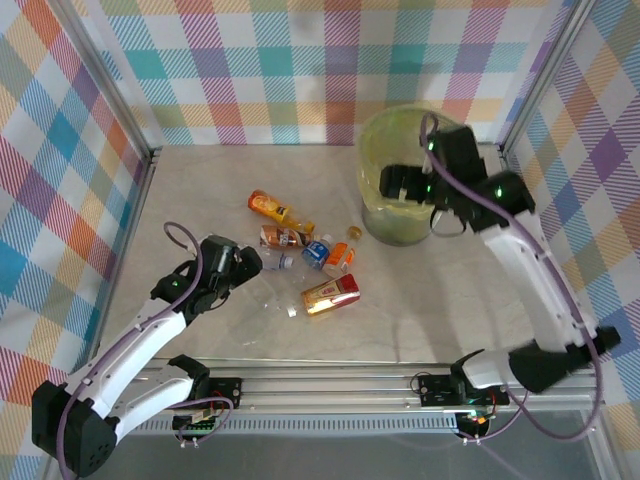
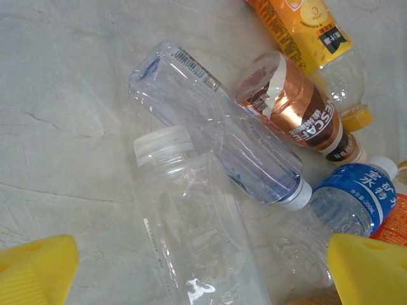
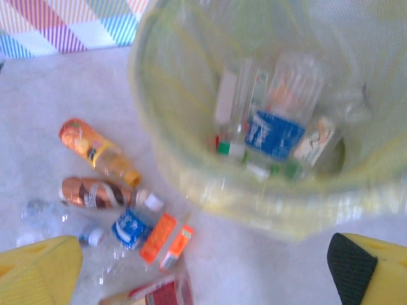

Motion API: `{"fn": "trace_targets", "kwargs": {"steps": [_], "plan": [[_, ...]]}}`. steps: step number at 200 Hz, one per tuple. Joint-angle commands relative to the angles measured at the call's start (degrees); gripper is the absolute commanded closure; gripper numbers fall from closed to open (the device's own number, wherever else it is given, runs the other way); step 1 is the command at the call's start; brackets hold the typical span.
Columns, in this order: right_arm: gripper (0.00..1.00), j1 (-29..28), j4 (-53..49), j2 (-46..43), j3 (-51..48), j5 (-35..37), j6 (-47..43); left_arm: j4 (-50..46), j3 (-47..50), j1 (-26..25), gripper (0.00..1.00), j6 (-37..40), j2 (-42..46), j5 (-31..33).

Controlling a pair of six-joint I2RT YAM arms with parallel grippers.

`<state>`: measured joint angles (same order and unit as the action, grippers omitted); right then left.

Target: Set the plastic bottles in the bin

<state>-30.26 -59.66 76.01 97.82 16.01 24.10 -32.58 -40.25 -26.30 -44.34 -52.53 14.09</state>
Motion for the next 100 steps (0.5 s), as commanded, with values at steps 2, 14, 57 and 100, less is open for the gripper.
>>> {"fn": "trace_targets", "kwargs": {"steps": [2,14,57,100], "plan": [[0.0,-6.4,-2.1,-6.2,-11.2,10.1,14.5,2.4,1.1,0.9,0.0,-1.0,2.0,0.9],[0.0,-10.7,-0.5,-9.2,-18.0,10.6,21.5,3.0,1.4,0.9,0.0,-0.6,2.4,1.3],[0.0,-24.1,2.6,-7.4,-30.9,10.6,40.9,4.5,1.2,0.9,0.0,1.3,1.3,2.0],[0.0,-27.9,10.3,3.6,-33.9,3.3,52.3,5.2,1.4,1.1,0.0,2.0,-0.2,1.2]]}}
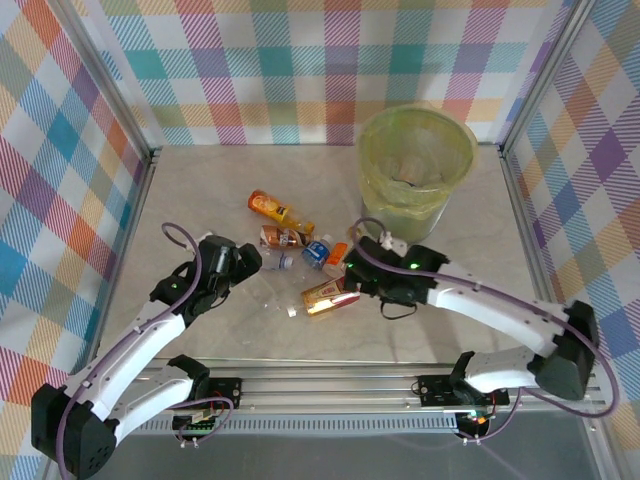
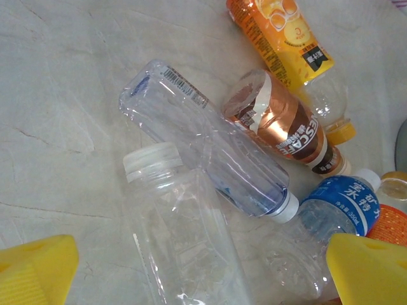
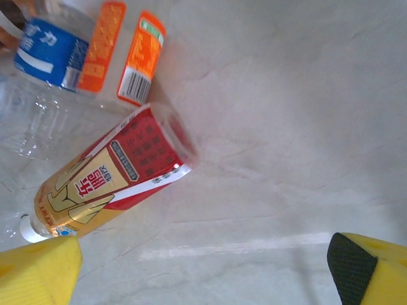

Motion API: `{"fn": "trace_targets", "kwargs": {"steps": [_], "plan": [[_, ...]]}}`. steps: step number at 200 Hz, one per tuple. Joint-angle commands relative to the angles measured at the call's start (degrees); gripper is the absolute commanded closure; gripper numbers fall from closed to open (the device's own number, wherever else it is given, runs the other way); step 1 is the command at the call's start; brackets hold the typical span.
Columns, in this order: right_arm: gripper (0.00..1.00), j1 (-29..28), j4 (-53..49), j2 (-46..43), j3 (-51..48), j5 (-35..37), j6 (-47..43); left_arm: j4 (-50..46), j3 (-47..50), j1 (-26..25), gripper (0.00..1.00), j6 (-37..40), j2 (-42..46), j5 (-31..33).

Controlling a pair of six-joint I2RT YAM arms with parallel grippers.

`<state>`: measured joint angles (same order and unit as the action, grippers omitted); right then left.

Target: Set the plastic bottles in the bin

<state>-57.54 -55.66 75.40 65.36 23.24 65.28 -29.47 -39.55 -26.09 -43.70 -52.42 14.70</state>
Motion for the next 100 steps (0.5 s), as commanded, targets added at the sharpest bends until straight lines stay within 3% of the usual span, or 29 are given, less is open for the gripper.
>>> {"fn": "trace_targets", "kwargs": {"steps": [1,24,100], "plan": [[0.0,-0.6,6.7,4.4,-1.5,-4.1,11.2,2.1,0.8,0.9,0.0,1.4,-0.4,0.6],[0.0,-0.6,11.8,9.1,-2.0,-8.6,13.8,2.0,0.6,1.0,0.0,2.3,-0.4,0.4],[0.0,-0.1,14.9,16.4,-0.1,-12.1,17.1,1.6,1.1,1.7,0.0,4.0,0.8,-0.8]]}}
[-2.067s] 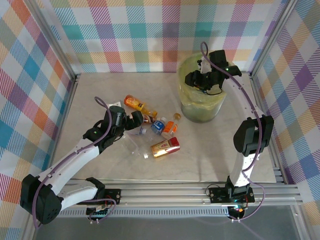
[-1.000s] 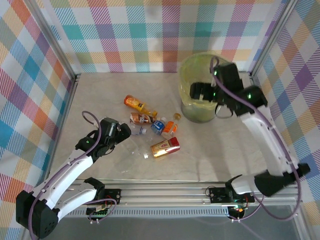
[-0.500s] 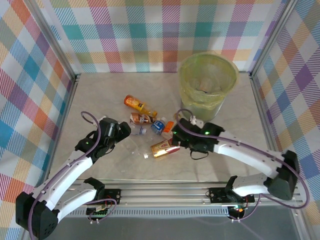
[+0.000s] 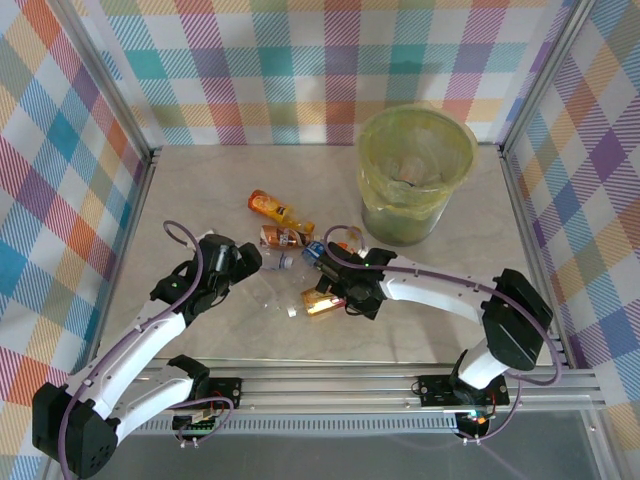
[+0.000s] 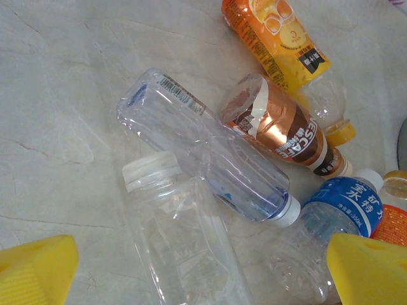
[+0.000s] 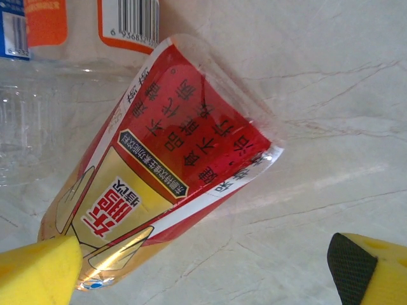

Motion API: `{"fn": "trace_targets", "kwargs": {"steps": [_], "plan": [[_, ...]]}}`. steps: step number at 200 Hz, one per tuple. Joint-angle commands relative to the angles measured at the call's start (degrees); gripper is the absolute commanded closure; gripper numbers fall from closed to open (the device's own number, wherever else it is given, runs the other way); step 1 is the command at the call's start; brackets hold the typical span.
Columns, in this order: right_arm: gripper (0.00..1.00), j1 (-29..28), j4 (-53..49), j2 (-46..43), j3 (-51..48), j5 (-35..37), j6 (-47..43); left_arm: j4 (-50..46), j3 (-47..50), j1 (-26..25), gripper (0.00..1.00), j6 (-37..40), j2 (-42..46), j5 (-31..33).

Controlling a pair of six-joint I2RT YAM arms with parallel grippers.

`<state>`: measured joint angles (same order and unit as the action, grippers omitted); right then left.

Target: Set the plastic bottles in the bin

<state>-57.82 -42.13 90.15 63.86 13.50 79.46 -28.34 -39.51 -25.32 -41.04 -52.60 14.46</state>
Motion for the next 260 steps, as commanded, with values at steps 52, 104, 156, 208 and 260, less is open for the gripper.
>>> {"fn": "trace_targets", "kwargs": {"steps": [52,104,156,208,260], "plan": [[0.0,0.8,6.6,4.8,0.7,-4.9,3.1,1.1,2.3,1.4,0.0,1.5,0.9,-1.7],[0.0,1.8,10.2,6.4,-1.6,-5.1,5.1,1.5,2.6,1.8,0.0,1.5,1.1,-2.3],[0.0,2.4,13.7,6.7,-6.2,-4.3,7.6,1.8,2.5,2.1,0.0,1.3,0.7,-2.5],[0.0,2.8,13.1,5.9,-9.2,-3.2,8.2,1.7,2.5,2.2,0.0,1.1,0.7,-2.3],[0.14,3.9,12.4,3.7,-12.1,-1.4,6.8,1.5,2.6,2.3,0.0,1.0,1.2,-1.8]]}}
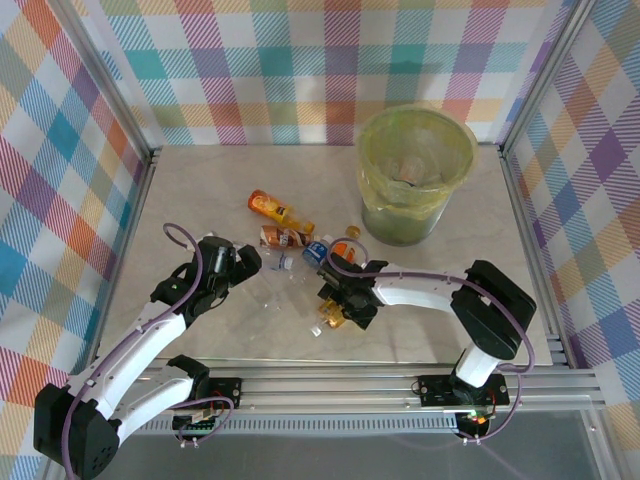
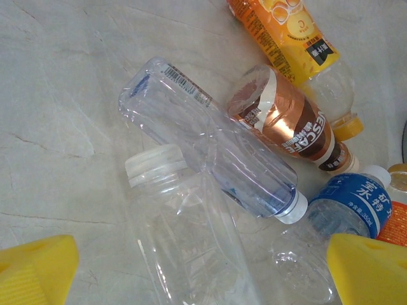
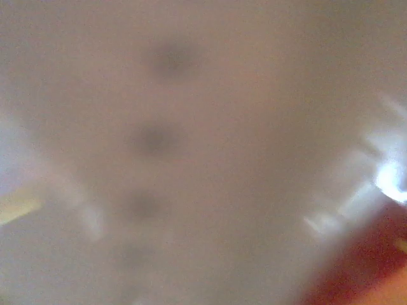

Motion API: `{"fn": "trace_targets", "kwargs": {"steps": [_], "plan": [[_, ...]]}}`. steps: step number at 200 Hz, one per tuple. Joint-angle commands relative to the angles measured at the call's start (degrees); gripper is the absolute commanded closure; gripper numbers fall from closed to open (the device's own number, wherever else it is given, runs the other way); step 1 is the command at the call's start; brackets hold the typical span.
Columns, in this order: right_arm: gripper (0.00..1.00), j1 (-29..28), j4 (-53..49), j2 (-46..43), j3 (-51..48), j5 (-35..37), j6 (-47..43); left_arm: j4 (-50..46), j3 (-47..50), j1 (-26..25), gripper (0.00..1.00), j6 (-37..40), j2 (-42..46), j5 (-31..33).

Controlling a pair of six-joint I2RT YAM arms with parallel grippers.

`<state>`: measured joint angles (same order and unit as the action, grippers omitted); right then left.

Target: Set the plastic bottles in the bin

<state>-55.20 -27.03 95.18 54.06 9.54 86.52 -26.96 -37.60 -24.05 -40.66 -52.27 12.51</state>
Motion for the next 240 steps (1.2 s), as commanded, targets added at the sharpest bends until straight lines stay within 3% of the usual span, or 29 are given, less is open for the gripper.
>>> {"fn": "trace_targets", "kwargs": {"steps": [1,45,83,113,164,207,240], "plan": [[0.15,1.2,-2.7,-1.3,-2.4,2.6,-0.3,0.1,0.7,1.0,0.0,0.7,0.9,0.1],[0.33,3.0,-5.0,-7.4,-4.9,6.0,-3.2,0.2,0.7,1.1,0.0,0.7,1.0,0.2],[0.34,3.8,-13.1,-16.0,-3.5,12.9,-10.2,0.6,0.8,1.2,0.0,0.7,0.8,0.2],[0.4,4.1,-18.1,-23.7,1.4,17.6,-22.8,0.9,0.7,1.3,0.0,0.6,0.6,0.5],[0.43,8.1,-26.0,-27.6,19.6,19.5,-42.4,1.5,-0.1,1.3,0.0,0.8,-0.8,0.3],[0.44,19.1,-26.9,-20.7,40.3,7.3,-57.0,1.7,-0.8,1.3,0.0,0.5,-0.3,0.0],[0.44,24.3,-27.7,-11.9,55.1,6.8,-63.6,1.3,-1.1,1.3,0.0,0.2,0.3,-0.2]]}}
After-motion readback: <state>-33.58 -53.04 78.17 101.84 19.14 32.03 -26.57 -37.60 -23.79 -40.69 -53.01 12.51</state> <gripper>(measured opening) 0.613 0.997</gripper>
